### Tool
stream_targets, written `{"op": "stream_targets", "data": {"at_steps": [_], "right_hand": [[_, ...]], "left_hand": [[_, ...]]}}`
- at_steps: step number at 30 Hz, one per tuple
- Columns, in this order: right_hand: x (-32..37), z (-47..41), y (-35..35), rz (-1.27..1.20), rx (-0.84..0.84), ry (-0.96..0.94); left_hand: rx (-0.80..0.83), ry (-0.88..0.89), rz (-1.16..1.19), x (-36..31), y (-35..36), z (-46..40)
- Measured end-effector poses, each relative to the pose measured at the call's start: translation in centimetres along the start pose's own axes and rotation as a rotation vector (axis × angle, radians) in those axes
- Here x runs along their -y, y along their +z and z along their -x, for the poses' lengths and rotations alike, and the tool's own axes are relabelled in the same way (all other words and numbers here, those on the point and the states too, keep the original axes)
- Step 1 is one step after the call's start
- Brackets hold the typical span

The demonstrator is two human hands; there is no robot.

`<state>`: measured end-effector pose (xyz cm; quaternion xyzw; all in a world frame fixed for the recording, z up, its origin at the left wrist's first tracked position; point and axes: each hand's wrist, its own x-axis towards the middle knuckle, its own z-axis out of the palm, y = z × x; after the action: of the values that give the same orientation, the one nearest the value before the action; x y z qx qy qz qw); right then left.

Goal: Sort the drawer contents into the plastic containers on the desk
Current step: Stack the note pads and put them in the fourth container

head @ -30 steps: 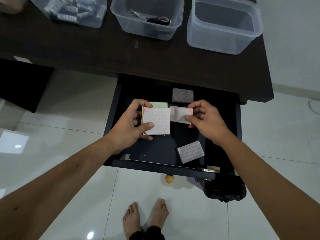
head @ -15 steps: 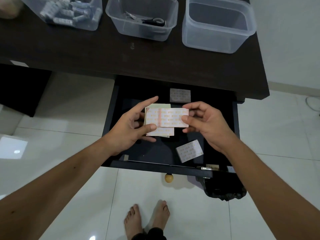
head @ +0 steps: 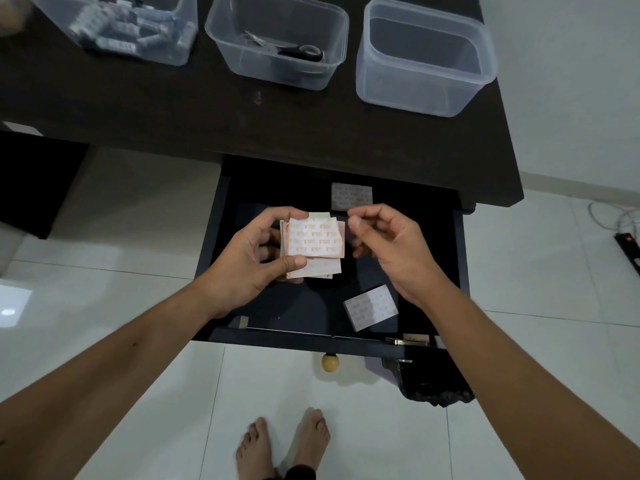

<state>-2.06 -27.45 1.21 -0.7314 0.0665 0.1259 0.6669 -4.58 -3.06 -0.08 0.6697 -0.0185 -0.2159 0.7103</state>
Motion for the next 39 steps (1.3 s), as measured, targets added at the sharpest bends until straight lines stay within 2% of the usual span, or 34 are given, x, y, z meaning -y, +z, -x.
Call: {"op": "stream_targets", "data": {"at_steps": [3, 6, 9, 12, 17, 20, 24, 29, 33, 39], "right_hand": [[-0.5, -0.4, -2.0, 0.161, 0.039, 0.012], [-0.9, -0.2, -4.2, 0.415, 0.25, 0.097], [-1.3, 0.2, -5.6, 0.773, 0.464, 0.19], [-1.9, 0.7, -5.7, 1.052, 0.557, 0.128], [-2.4, 1.3, -5.3, 1.147, 0.584, 0.045], [-2.2, 1.7, -5.4, 1.127, 0.574, 0.07], [-1.5, 1.7, -5.7, 0.942, 0.514, 0.112], [1.3, 1.2, -6.8, 0.492, 0.365, 0.066], [3.3, 0.4, -5.6, 0.227, 0.343, -0.024], [3.0, -1.4, -1.6, 0.298, 0.248, -0.106]], "left_hand": [[-0.011, -0.002, -0.004, 0.1, -0.1, -0.1], [-0.027, 0.009, -0.023, 0.2, -0.2, -0.3], [-0.048, 0.011, -0.019, 0.2, -0.2, -0.3], [-0.059, 0.01, -0.029, 0.2, -0.2, -0.4], [-0.063, 0.001, -0.016, 0.4, -0.1, -0.4], [-0.06, -0.002, -0.02, 0.4, 0.0, -0.4], [-0.05, -0.004, -0.031, 0.3, -0.1, -0.3], [-0.039, -0.01, -0.039, 0.2, -0.1, -0.1], [-0.026, -0.005, -0.026, 0.1, -0.1, -0.1], [-0.004, 0.003, -0.016, -0.2, 0.1, 0.0]]}}
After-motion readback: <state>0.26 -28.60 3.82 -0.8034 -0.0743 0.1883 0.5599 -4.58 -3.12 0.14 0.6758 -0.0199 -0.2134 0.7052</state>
